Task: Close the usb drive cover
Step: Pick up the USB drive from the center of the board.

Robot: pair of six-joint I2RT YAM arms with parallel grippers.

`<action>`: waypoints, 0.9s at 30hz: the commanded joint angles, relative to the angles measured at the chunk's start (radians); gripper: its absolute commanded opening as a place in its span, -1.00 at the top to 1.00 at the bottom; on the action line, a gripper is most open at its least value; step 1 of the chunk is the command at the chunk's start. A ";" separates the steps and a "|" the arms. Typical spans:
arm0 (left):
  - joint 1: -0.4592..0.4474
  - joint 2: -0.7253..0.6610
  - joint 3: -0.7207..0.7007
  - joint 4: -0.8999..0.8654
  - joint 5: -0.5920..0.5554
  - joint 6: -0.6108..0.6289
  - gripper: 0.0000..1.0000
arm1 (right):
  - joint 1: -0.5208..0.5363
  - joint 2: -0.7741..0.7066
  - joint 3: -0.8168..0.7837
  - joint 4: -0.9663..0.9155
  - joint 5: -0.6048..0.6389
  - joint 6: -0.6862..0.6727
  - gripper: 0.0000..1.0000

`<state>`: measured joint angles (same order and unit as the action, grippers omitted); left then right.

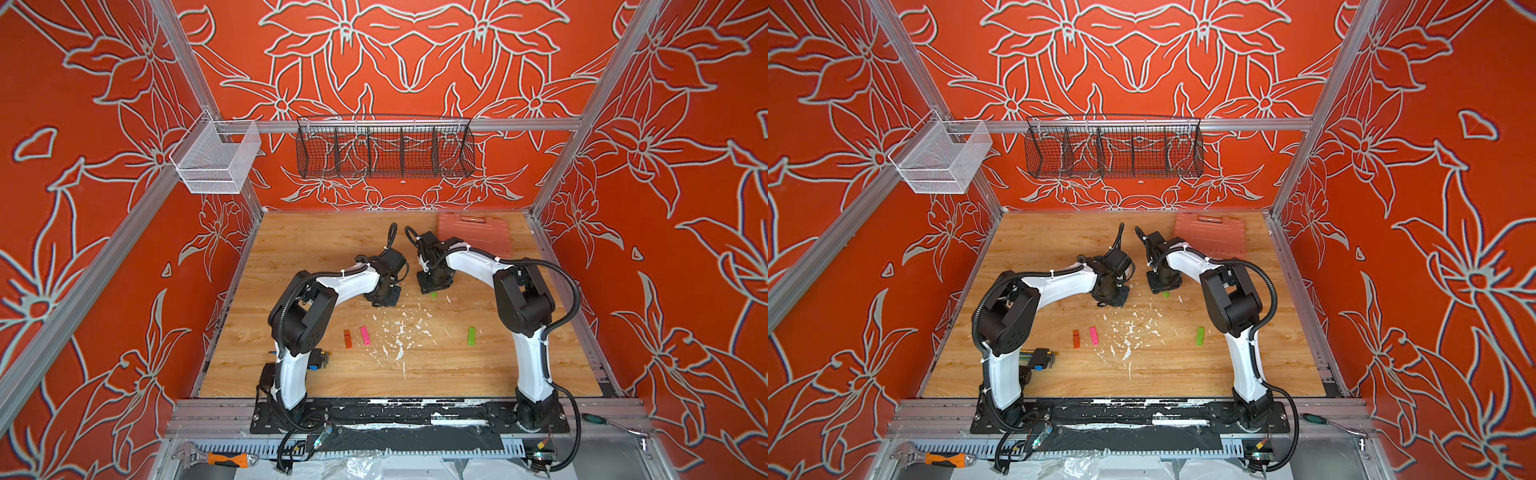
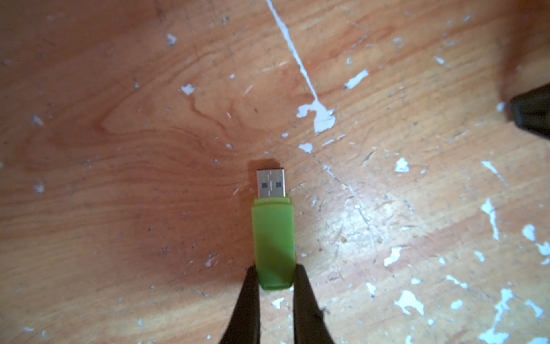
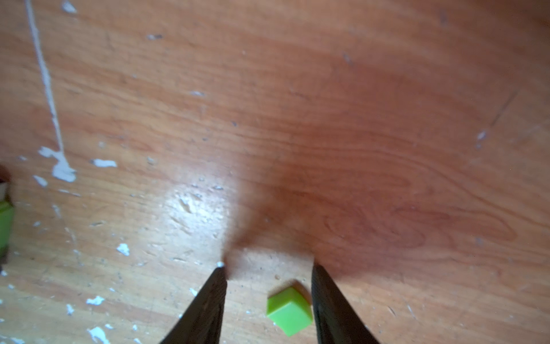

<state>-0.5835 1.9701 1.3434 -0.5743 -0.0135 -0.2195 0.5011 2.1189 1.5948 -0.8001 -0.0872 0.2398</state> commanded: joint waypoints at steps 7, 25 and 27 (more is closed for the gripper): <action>-0.006 -0.003 -0.023 -0.059 0.016 0.011 0.84 | 0.008 0.012 -0.046 0.053 -0.154 -0.057 0.03; -0.006 -0.009 -0.023 -0.063 0.010 0.016 0.85 | 0.002 -0.098 -0.122 -0.026 -0.133 -0.030 0.03; -0.006 -0.011 -0.024 -0.062 0.009 0.018 0.85 | 0.003 -0.108 -0.137 -0.018 -0.131 -0.024 0.03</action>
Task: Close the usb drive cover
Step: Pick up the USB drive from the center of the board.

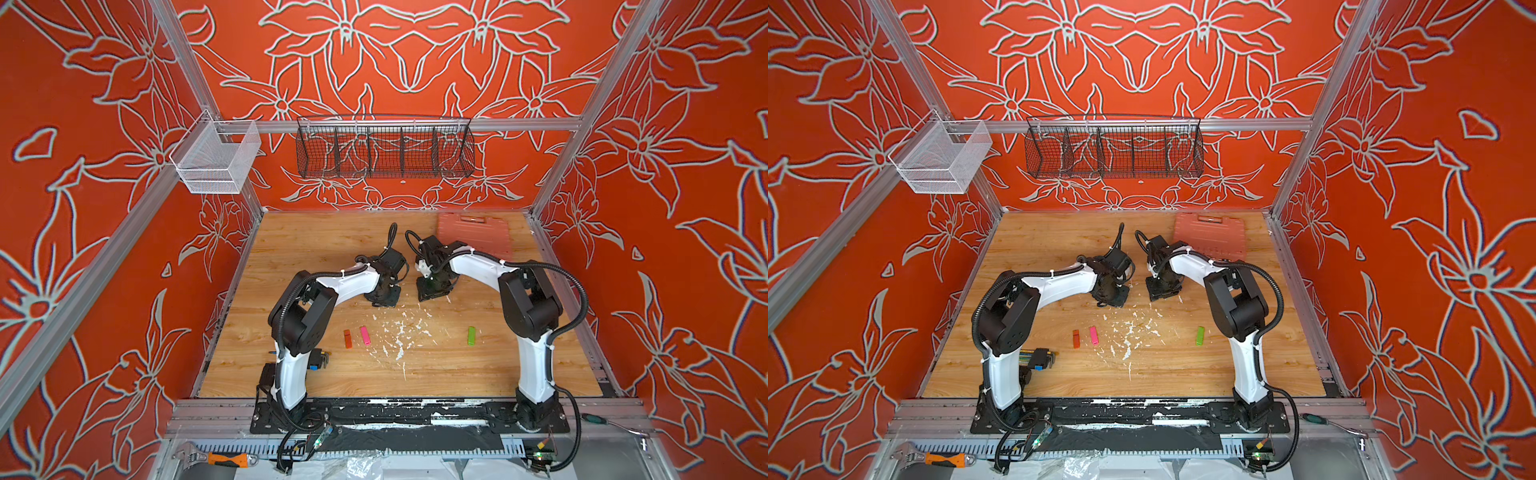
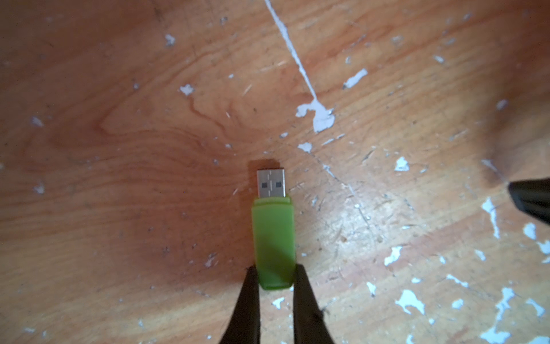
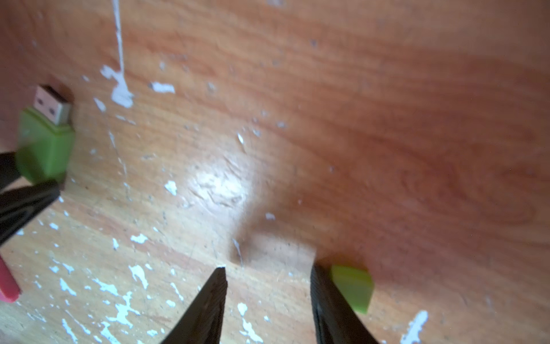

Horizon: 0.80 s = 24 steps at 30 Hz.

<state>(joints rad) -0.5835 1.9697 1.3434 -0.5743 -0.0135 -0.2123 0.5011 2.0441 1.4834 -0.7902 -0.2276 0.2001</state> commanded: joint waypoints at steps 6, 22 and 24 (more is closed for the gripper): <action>-0.006 -0.012 -0.021 -0.065 0.006 0.012 0.85 | 0.003 -0.152 -0.062 0.011 0.019 0.043 0.03; -0.006 -0.022 -0.046 -0.050 0.015 0.001 0.85 | 0.003 0.059 0.132 -0.169 0.279 -0.024 0.03; -0.006 -0.022 -0.050 -0.047 0.016 0.001 0.85 | 0.003 0.067 0.126 -0.160 0.282 -0.011 0.03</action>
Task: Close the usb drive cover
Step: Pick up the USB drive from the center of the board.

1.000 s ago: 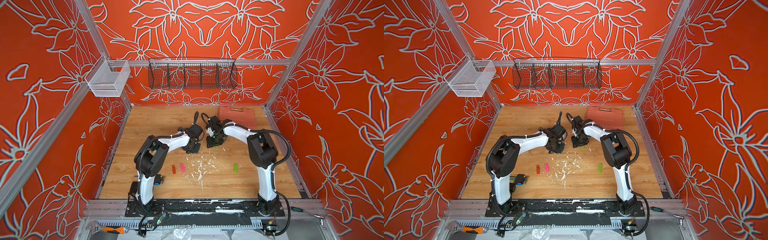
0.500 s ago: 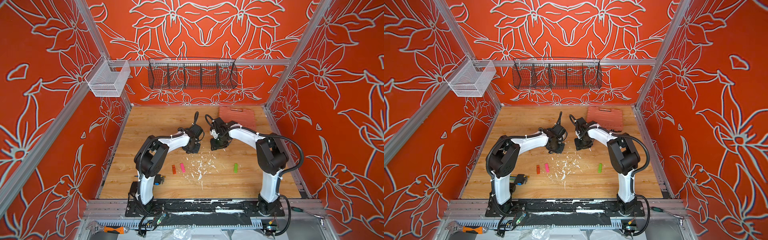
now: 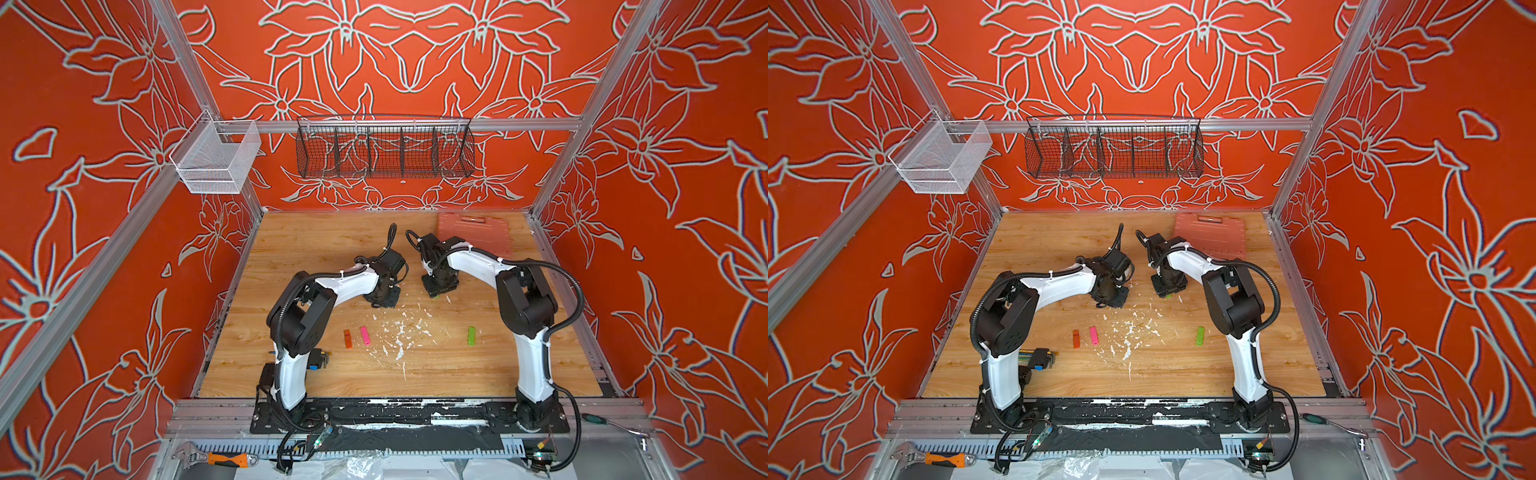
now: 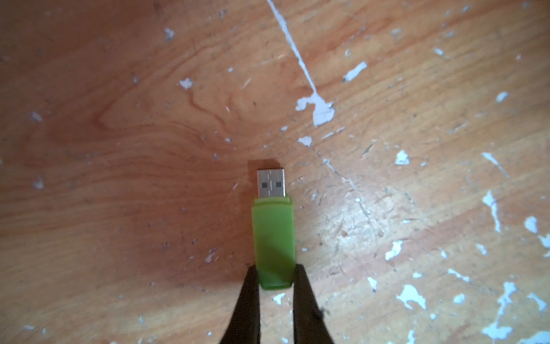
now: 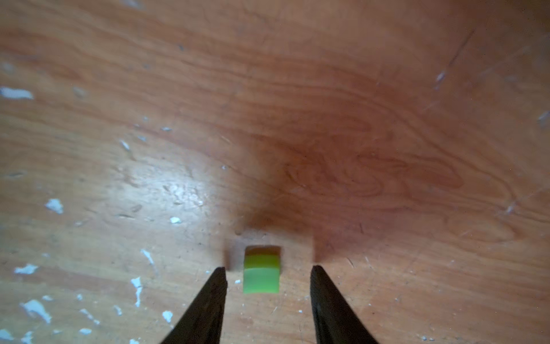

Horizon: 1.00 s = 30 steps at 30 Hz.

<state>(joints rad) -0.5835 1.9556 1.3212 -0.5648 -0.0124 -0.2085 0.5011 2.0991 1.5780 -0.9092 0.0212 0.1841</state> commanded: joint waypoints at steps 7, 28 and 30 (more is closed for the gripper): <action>-0.006 -0.001 -0.017 -0.064 0.014 0.004 0.85 | 0.002 0.042 0.026 -0.010 0.019 0.023 0.13; -0.001 -0.104 -0.045 0.006 0.176 0.035 0.99 | 0.001 -0.228 -0.142 0.156 -0.067 0.043 0.72; -0.001 -0.165 -0.078 0.050 0.259 0.054 0.99 | -0.001 -0.345 -0.206 0.227 -0.142 0.049 0.74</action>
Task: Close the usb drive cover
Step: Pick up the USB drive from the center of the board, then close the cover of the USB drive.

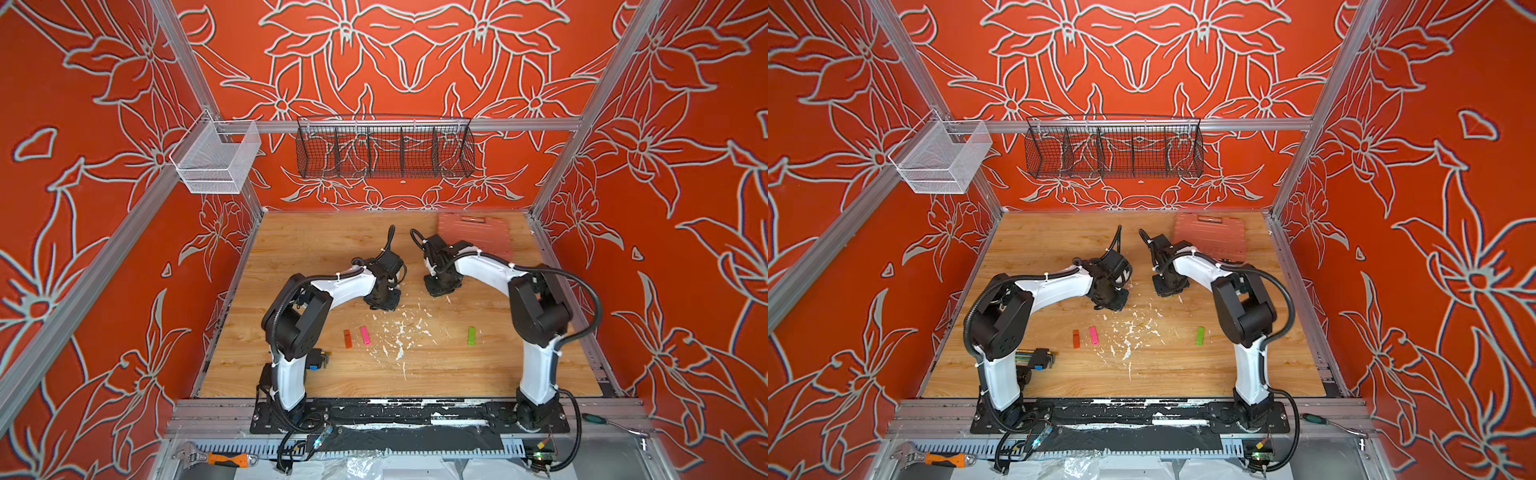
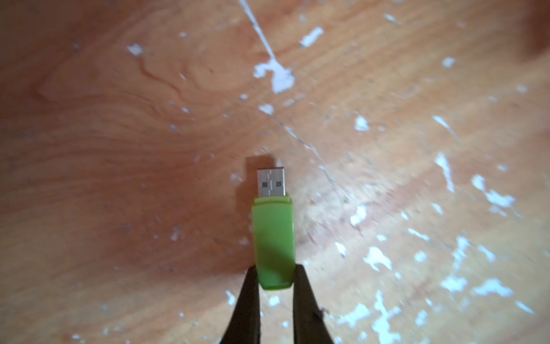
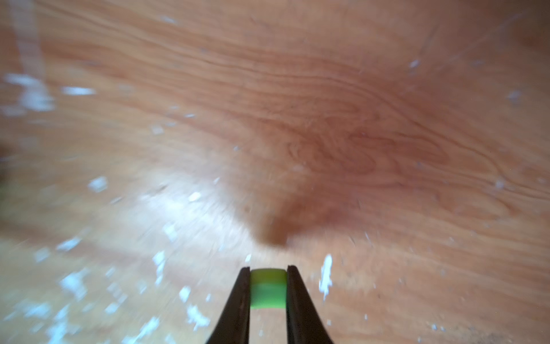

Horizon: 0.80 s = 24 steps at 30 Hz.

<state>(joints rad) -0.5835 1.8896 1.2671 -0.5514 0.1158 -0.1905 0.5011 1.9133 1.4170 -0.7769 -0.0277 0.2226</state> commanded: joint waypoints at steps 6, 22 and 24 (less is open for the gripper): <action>0.001 -0.284 -0.107 0.121 0.390 0.066 0.98 | -0.035 -0.486 -0.257 0.354 -0.378 0.089 0.77; 0.068 -0.619 -0.285 0.564 0.840 -0.195 1.00 | -0.105 -0.916 -0.647 1.123 -0.719 0.532 0.77; 0.070 -0.629 -0.306 0.662 0.871 -0.256 1.00 | -0.107 -0.945 -0.684 1.214 -0.704 0.578 0.76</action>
<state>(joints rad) -0.5205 1.2842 0.9817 -0.0856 0.8864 -0.3325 0.3985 0.9981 0.7742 0.2173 -0.7212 0.6853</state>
